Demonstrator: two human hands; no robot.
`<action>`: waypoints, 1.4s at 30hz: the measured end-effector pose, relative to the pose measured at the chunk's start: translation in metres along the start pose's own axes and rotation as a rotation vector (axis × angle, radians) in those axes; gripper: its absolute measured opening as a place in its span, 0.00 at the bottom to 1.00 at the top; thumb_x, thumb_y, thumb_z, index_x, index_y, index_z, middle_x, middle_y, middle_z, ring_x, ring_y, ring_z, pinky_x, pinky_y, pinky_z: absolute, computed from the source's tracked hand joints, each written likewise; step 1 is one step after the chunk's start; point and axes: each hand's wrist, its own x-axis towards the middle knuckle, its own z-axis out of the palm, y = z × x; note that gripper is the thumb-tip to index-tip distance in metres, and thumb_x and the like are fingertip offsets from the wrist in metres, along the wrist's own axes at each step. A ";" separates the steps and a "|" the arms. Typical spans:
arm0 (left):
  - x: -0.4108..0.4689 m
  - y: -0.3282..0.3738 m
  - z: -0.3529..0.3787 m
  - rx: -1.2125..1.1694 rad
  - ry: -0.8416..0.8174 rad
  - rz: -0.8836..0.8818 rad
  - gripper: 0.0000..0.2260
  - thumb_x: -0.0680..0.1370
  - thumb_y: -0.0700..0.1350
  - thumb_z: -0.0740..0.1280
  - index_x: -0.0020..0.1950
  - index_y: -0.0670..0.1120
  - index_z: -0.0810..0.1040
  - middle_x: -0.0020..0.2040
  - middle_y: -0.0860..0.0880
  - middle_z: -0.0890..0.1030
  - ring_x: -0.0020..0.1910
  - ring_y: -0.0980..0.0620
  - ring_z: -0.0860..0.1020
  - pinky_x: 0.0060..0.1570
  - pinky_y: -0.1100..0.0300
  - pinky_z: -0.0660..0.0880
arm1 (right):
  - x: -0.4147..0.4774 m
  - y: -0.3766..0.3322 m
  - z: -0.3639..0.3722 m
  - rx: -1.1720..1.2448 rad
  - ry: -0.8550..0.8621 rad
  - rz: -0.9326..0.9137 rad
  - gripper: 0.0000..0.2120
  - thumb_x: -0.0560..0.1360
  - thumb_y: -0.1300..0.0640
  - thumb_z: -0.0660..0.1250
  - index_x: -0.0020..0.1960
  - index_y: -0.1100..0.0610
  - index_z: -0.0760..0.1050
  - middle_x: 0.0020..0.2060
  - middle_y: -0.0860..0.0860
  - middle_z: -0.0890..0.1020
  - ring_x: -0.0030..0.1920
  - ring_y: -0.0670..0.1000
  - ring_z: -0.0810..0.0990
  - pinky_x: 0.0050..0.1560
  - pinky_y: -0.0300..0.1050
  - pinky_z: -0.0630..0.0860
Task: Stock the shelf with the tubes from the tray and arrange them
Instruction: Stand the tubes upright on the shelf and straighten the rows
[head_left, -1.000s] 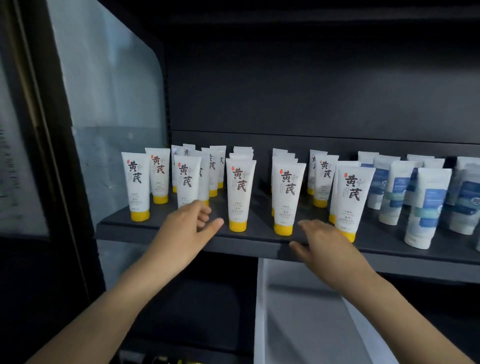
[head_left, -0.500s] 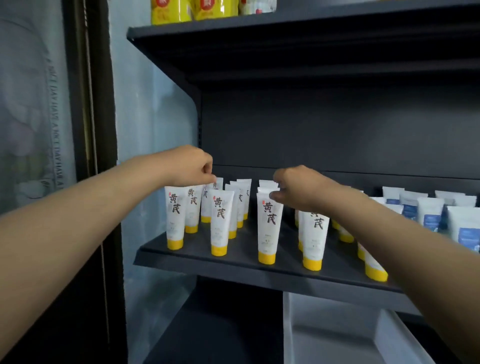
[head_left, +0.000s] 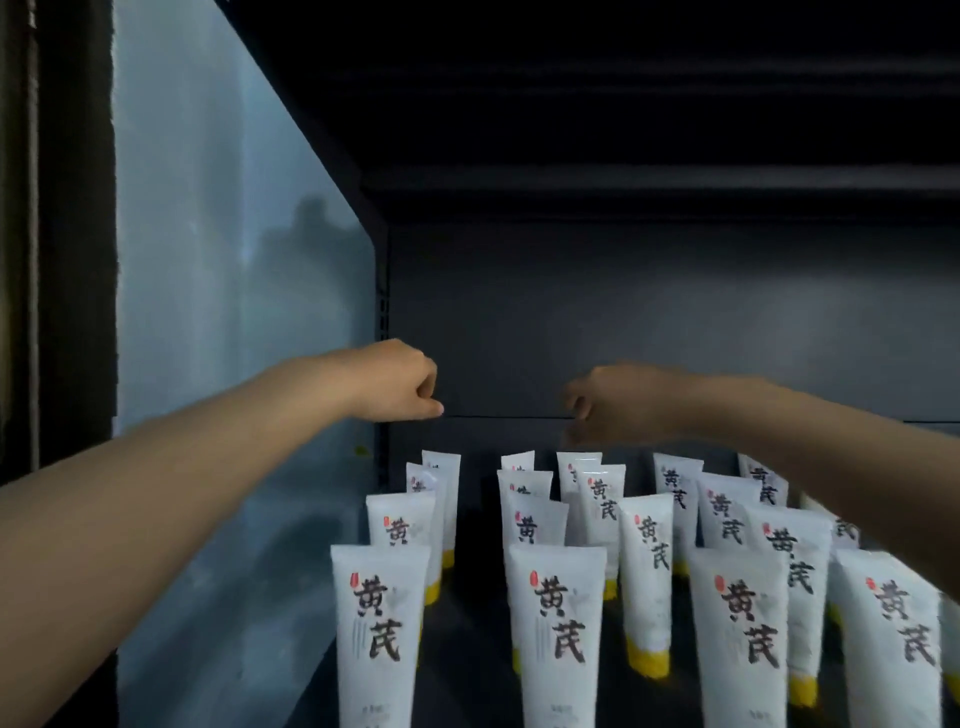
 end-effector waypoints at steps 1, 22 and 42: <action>0.011 -0.010 0.007 -0.008 0.005 0.021 0.14 0.77 0.54 0.62 0.52 0.46 0.77 0.52 0.48 0.80 0.49 0.51 0.76 0.54 0.53 0.75 | 0.012 0.000 0.002 -0.004 -0.007 0.008 0.17 0.75 0.48 0.62 0.55 0.59 0.75 0.55 0.53 0.80 0.56 0.56 0.78 0.54 0.45 0.74; 0.127 -0.042 0.098 -0.011 -0.173 0.326 0.16 0.77 0.54 0.63 0.59 0.46 0.76 0.57 0.51 0.77 0.56 0.52 0.75 0.57 0.57 0.73 | 0.164 0.025 0.081 0.145 -0.250 -0.139 0.18 0.75 0.53 0.67 0.62 0.60 0.73 0.58 0.52 0.80 0.58 0.52 0.78 0.61 0.44 0.73; 0.149 -0.033 0.138 -0.164 -0.213 0.346 0.10 0.77 0.48 0.65 0.52 0.44 0.81 0.50 0.48 0.83 0.48 0.53 0.79 0.49 0.62 0.72 | 0.177 0.036 0.124 0.281 -0.177 -0.155 0.11 0.75 0.52 0.67 0.50 0.60 0.81 0.35 0.41 0.76 0.36 0.40 0.73 0.36 0.32 0.67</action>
